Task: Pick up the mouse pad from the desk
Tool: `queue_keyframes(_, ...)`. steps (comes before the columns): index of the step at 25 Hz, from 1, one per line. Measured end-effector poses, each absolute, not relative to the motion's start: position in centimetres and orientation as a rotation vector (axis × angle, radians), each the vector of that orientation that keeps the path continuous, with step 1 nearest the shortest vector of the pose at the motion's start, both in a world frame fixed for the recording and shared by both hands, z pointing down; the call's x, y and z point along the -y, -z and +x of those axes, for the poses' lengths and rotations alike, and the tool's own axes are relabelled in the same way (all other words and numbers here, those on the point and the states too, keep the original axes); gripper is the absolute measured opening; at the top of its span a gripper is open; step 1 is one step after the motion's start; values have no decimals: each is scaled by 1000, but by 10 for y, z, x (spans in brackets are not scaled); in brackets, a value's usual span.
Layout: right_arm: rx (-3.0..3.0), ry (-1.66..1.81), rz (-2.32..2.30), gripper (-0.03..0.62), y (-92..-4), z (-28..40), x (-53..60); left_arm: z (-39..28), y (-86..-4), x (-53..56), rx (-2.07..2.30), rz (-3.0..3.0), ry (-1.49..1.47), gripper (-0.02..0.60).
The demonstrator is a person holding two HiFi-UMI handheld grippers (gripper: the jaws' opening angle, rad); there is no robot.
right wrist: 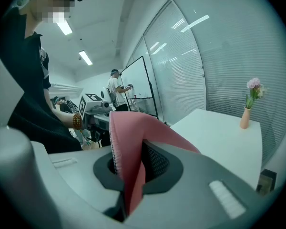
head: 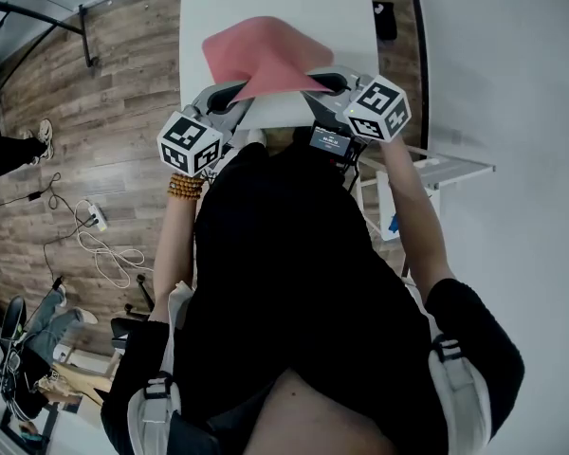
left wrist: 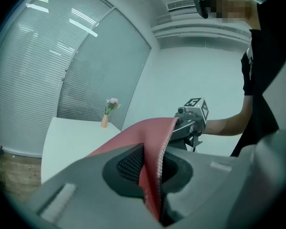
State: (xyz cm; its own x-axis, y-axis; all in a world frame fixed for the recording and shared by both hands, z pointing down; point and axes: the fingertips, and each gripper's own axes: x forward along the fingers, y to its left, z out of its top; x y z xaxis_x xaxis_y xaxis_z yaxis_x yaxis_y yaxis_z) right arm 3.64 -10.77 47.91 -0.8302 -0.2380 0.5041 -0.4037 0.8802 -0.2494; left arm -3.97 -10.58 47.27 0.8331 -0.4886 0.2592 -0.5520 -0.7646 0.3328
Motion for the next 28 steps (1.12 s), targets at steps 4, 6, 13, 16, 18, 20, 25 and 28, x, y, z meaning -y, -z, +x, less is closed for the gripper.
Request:
queue_keyframes(4, 2618, -488, 472, 43, -464, 32, 110, -41, -458, 108, 766, 2637, -174, 21)
queue_keyframes(6, 2639, -492, 476, 43, -458, 34, 110, -37, -452, 108, 764, 2644, -150, 21)
queue_keyframes(13, 2732, -517, 488, 44, -430, 30, 110, -35, -423, 112, 765, 2677, -46, 21)
queue_keyframes(16, 2773, -515, 483, 44, -417, 31, 108, -33, -408, 113, 785, 2698, -18, 21)
queue_keyframes(18, 2810, -506, 479, 44, -406, 32, 106, -30, -397, 113, 799, 2716, 5, 21)
queue_keyframes(20, 2851, -498, 481, 44, -393, 31, 105, -30, -385, 114, 811, 2732, 38, 21)
queue_keyframes(25, 2916, -414, 525, 48, -359, 30, 109, -30, -350, 121, 862, 2758, 130, 21)
queue_keyframes(28, 2947, -334, 588, 47, -337, 31, 113, -30, -327, 126, 908, 2775, 178, 21)
